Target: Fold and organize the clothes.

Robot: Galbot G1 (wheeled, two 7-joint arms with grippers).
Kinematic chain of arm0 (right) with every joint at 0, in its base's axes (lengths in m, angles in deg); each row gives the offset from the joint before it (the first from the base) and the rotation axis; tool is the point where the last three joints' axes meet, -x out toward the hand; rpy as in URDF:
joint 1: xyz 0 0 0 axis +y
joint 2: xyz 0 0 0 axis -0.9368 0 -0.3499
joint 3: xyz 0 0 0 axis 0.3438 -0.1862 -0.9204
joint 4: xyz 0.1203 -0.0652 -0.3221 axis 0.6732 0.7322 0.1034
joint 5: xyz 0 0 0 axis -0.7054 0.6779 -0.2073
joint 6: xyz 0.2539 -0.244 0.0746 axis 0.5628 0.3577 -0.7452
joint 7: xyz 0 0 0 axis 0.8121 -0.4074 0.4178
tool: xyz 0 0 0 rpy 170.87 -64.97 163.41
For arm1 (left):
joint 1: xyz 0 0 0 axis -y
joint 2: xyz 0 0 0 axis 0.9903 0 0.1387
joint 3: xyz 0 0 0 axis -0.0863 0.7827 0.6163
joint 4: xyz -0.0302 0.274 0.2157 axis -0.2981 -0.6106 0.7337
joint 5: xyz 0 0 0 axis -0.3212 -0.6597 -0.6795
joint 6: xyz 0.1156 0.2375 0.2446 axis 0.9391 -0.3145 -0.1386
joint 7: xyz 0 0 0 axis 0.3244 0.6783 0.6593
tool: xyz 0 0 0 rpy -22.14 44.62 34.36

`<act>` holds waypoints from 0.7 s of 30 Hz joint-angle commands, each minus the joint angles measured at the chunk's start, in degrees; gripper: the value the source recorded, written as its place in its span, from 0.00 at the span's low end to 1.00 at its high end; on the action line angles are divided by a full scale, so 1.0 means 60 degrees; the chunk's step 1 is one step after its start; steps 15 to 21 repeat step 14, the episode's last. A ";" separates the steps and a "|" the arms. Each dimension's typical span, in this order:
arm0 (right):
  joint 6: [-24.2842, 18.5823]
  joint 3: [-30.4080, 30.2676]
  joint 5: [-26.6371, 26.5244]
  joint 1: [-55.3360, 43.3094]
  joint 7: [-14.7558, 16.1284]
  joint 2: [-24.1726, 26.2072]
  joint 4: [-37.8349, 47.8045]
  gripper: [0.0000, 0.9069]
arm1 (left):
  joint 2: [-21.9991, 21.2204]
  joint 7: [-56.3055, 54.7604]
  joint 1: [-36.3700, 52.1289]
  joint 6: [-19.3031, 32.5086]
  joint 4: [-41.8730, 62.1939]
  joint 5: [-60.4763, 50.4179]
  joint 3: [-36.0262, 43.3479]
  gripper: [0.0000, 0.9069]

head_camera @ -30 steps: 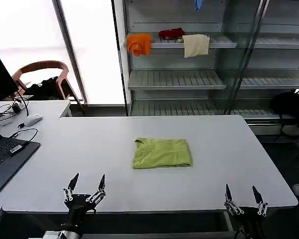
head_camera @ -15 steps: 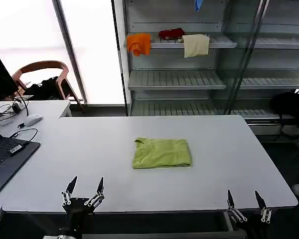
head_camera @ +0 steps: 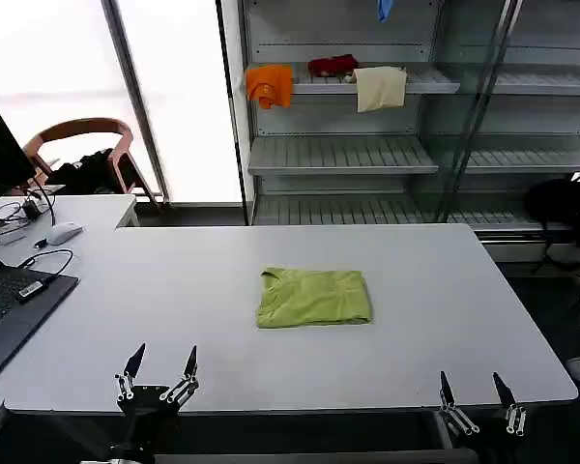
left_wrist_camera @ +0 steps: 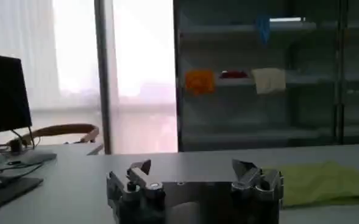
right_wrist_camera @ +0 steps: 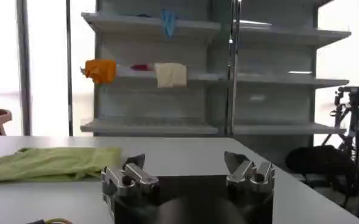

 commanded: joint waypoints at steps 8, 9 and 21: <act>-0.0207 0.0069 -0.0010 0.0124 0.0088 0.0142 0.0078 1.00 | -0.0010 0.0032 -0.0103 0.0019 -0.0079 0.0002 -0.0146 1.00; -0.0210 0.0067 0.0002 0.0114 0.0111 0.0127 0.0096 1.00 | -0.0011 0.0032 -0.0108 0.0018 -0.0084 -0.0001 -0.0148 1.00; -0.0242 0.0070 0.0000 0.0134 0.0109 0.0133 0.0113 1.00 | -0.0006 0.0036 -0.0132 0.0026 -0.0075 -0.0007 -0.0152 1.00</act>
